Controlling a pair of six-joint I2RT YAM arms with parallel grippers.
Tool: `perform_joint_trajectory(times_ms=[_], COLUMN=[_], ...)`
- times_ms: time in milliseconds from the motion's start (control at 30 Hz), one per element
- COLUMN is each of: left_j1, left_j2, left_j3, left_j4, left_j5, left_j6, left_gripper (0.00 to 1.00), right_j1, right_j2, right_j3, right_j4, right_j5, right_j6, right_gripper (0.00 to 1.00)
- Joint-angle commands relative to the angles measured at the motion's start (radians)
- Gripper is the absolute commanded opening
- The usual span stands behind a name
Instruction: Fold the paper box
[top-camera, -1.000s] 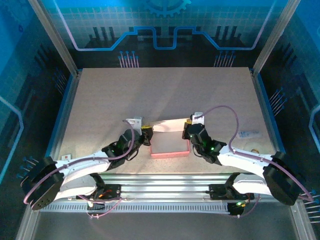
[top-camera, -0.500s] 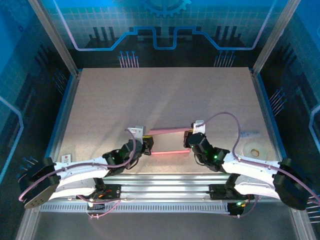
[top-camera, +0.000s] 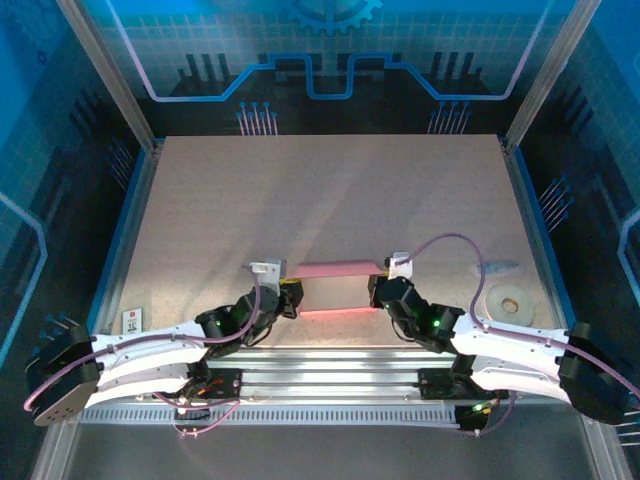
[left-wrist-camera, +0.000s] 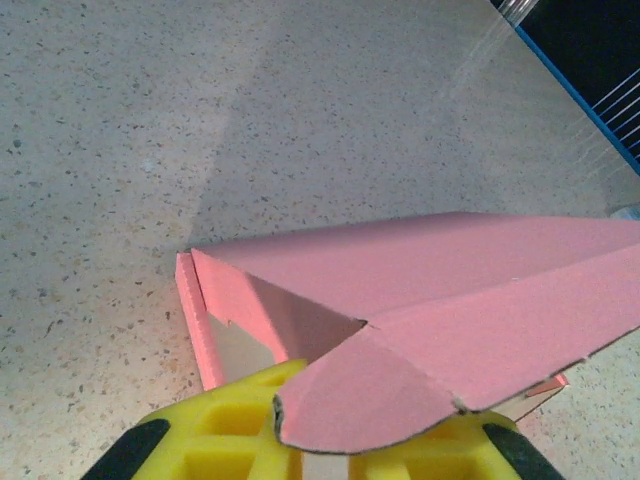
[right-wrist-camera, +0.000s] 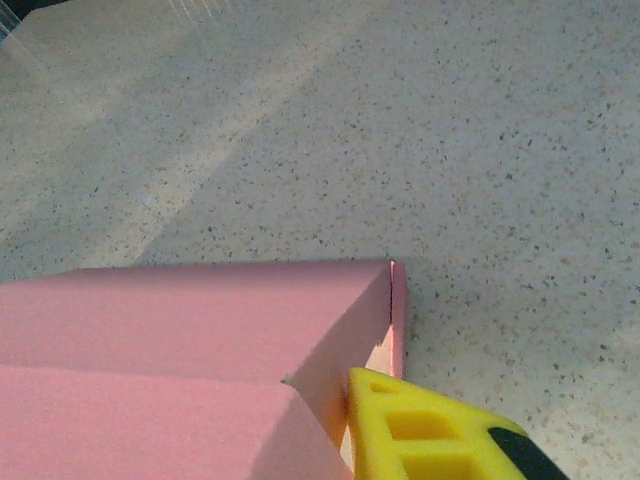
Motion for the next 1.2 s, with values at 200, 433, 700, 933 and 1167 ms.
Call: perform_joint_trajectory(times_ms=[200,433,700,933,1167], left_j1=[-0.012,-0.011,-0.012,0.006,0.267], left_j2=[-0.012,-0.078,-0.270,-0.371,-0.224], left_j3=[-0.020,0.014,0.041,0.183,0.383], left_j4=[-0.071,-0.211,-0.412,-0.615,-0.688], left_j5=[0.031,0.101,0.252,0.207,0.458], left_j6=[-0.048,-0.057,0.004,0.025,0.069], left_gripper=[0.20,0.35,0.48,0.49,0.53], right_j1=[0.015,0.003,-0.024,-0.118,-0.392], right_j2=[-0.008,-0.062,-0.246,-0.393,-0.283], right_j3=[-0.030,0.004,0.056,0.176,0.336], right_j4=[-0.049,-0.144,-0.357,-0.541,-0.545], right_j5=[-0.050,-0.144,-0.236,-0.301,-0.715], right_j6=[0.067,0.008,-0.112,-0.187,-0.242], right_gripper=[0.22,0.39,0.48,0.49,0.57])
